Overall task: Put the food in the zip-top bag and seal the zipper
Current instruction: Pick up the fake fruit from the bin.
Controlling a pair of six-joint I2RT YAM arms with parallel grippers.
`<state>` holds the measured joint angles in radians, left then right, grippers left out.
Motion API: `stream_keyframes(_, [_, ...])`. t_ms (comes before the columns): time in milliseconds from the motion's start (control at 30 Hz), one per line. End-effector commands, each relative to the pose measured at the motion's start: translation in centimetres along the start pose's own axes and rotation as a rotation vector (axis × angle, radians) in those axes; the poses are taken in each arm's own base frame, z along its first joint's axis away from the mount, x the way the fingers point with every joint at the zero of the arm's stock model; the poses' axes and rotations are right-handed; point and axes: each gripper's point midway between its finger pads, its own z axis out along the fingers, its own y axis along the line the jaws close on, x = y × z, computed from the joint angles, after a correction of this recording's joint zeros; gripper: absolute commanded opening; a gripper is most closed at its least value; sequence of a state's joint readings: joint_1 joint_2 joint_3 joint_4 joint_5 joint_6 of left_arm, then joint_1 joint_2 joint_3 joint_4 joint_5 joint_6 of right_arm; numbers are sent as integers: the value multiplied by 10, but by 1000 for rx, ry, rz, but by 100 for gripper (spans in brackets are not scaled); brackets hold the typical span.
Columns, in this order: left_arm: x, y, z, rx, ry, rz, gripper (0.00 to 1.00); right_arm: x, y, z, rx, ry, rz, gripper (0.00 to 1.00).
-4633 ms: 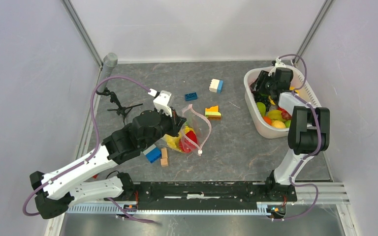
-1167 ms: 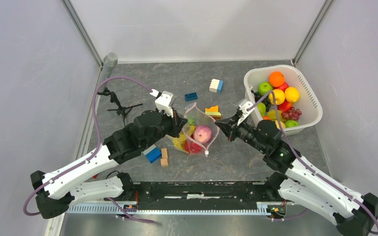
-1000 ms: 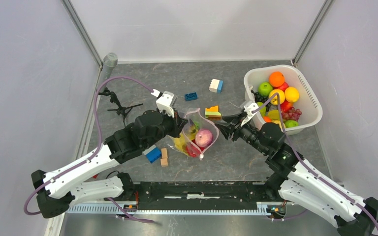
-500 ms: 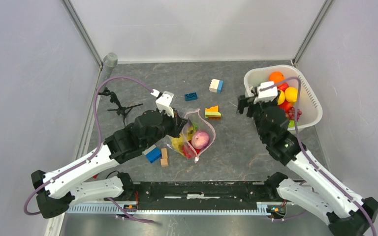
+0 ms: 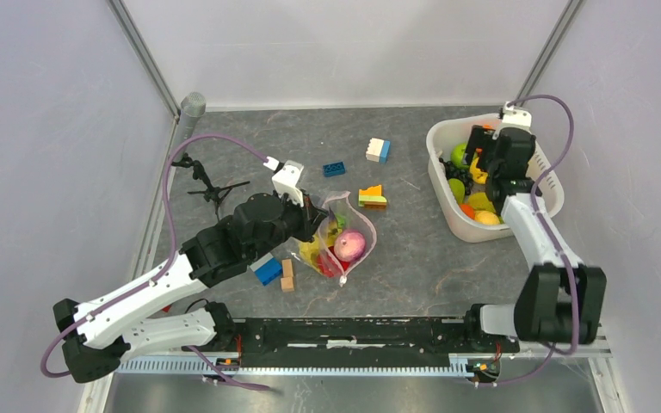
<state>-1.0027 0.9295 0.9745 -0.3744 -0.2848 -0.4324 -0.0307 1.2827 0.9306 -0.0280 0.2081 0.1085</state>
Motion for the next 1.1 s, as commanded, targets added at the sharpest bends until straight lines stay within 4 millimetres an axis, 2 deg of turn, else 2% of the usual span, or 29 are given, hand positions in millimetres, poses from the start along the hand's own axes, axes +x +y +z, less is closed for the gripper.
stream_keyframes(0, [-13,-2,-4,16,-37,19,3,-20,-2,41,-83,-43,146,98])
stream_keyframes(100, [-13,0,-5,13,-36,32,3,-19,-6,68,-114,-40,204,98])
stream_keyframes(167, [-12,1,-4,6,-34,37,3,-12,-9,86,-109,-11,227,98])
stream_keyframes(333, [-14,-2,-5,28,-34,29,3,-17,-6,109,-146,-49,243,98])
stream_keyframes(467, [-13,1,-4,18,-28,28,3,-21,-11,132,-116,-35,260,98])
stream_keyframes(500, [-13,2,-3,15,-26,30,3,-16,-15,138,-94,-12,259,98])
stream_keyframes(700, [-14,5,-3,2,-25,32,3,-4,-24,154,-44,12,259,98])
stream_keyframes(800, [-12,6,-2,-2,-18,32,3,4,-22,160,-50,30,254,98])
stream_keyframes(900, [-12,7,-2,-6,-15,31,3,13,-22,166,-51,43,247,93])
stream_keyframes(967, [-12,7,-2,-3,-15,30,3,15,-21,171,-66,39,247,85])
stream_keyframes(1067, [-12,7,-2,-4,-14,31,3,7,-14,175,-116,25,245,74])
